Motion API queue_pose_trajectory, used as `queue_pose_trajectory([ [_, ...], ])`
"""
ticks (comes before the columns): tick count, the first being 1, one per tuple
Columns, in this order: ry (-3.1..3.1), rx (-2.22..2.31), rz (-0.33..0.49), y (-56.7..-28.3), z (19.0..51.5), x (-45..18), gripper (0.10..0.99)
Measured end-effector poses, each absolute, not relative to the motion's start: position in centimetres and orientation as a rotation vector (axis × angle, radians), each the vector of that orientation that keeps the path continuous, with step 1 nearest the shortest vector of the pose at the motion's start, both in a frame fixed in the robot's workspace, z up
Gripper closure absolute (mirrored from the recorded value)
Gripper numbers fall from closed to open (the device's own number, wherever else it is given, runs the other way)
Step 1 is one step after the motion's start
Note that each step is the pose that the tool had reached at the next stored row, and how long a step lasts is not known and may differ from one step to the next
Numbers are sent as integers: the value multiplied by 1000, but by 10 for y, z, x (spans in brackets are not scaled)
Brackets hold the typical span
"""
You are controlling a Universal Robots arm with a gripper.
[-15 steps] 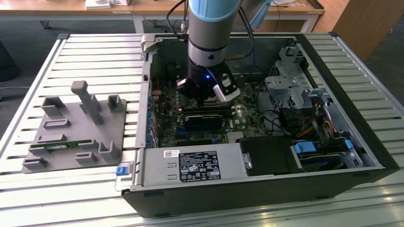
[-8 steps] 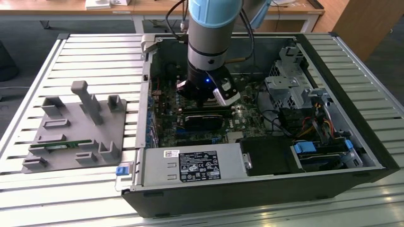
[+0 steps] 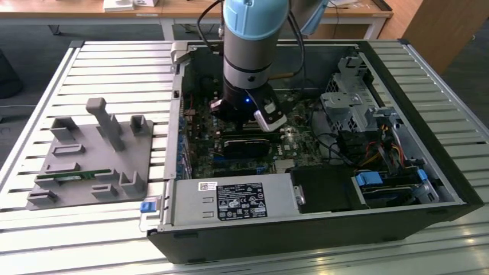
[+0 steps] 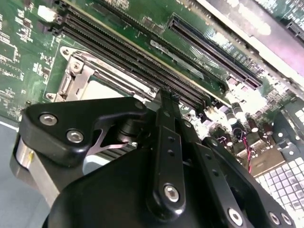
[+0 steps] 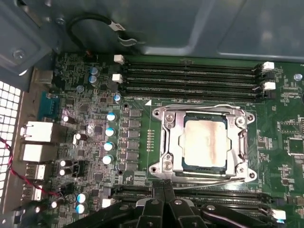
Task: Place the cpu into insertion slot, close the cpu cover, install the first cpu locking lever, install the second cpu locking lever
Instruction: 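Install the second cpu locking lever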
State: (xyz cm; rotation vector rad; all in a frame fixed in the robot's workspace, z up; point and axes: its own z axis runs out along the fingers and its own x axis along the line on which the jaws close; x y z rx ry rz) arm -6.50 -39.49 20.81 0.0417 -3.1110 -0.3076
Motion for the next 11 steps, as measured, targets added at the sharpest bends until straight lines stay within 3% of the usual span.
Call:
queue_pose_trajectory([
  [11,-3099,42,-421,-404,204,-66,980],
])
